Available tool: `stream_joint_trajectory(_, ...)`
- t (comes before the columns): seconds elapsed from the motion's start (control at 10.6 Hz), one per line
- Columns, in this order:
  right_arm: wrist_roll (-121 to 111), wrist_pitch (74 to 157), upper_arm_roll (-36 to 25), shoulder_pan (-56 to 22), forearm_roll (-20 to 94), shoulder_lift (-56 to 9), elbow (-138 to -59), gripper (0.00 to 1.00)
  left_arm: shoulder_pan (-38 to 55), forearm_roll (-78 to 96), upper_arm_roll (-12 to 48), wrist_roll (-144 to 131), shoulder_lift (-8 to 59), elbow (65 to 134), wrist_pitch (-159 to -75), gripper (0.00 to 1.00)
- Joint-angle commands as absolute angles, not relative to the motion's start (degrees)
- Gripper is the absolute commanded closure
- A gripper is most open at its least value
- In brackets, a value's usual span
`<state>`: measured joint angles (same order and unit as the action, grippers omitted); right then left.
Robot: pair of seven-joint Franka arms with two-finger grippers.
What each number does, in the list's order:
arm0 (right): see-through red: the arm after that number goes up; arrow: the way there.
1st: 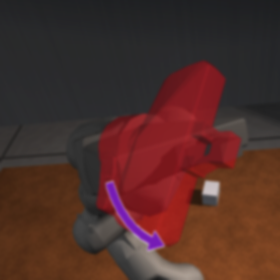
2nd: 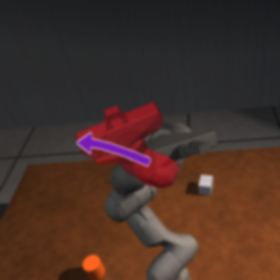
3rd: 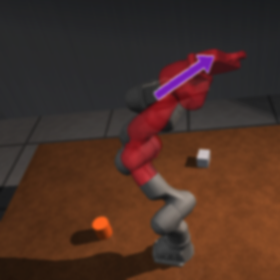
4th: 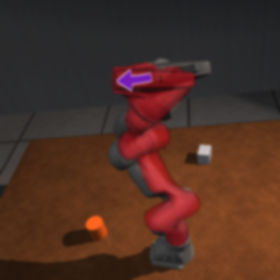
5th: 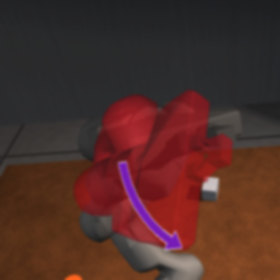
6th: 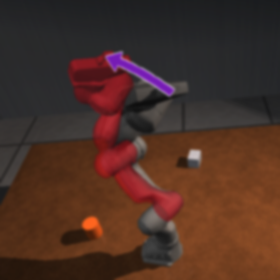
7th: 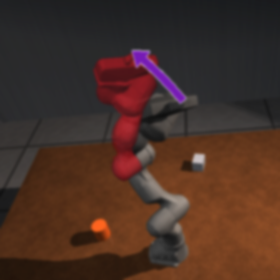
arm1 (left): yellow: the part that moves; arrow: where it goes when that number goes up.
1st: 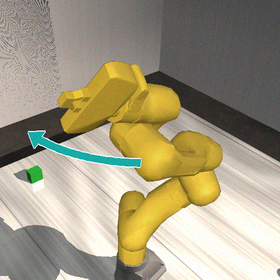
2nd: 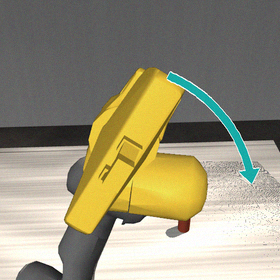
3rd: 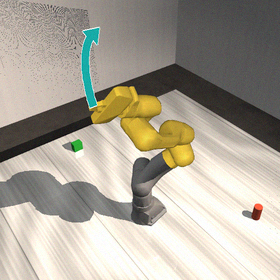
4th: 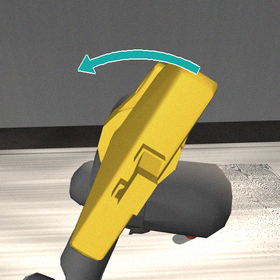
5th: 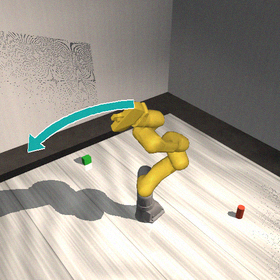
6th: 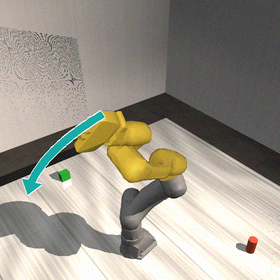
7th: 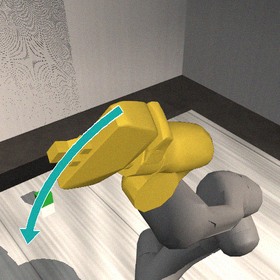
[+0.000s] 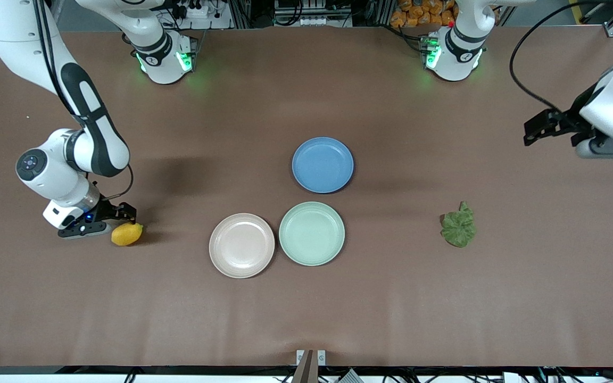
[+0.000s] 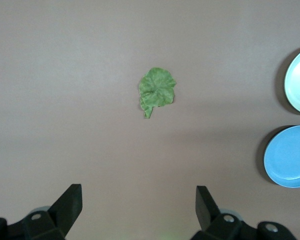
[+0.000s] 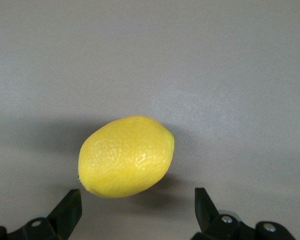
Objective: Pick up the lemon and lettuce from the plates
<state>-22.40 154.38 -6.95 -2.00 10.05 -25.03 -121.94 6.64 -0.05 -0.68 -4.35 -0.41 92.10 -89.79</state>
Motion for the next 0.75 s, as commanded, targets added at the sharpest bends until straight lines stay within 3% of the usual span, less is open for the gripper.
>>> stream_joint_trajectory(0.0,-23.3,154.9,-6.5,-2.7,10.8,-20.7,-125.7,0.00,6.9,0.4,-1.2,-2.2,-2.4,90.3,-87.6,0.00)
stream_joint_trajectory(0.66,-23.4,154.2,-6.5,-2.6,10.8,-14.1,-132.3,0.00,6.4,0.3,-1.7,-1.0,-3.9,92.5,-88.1,0.00)
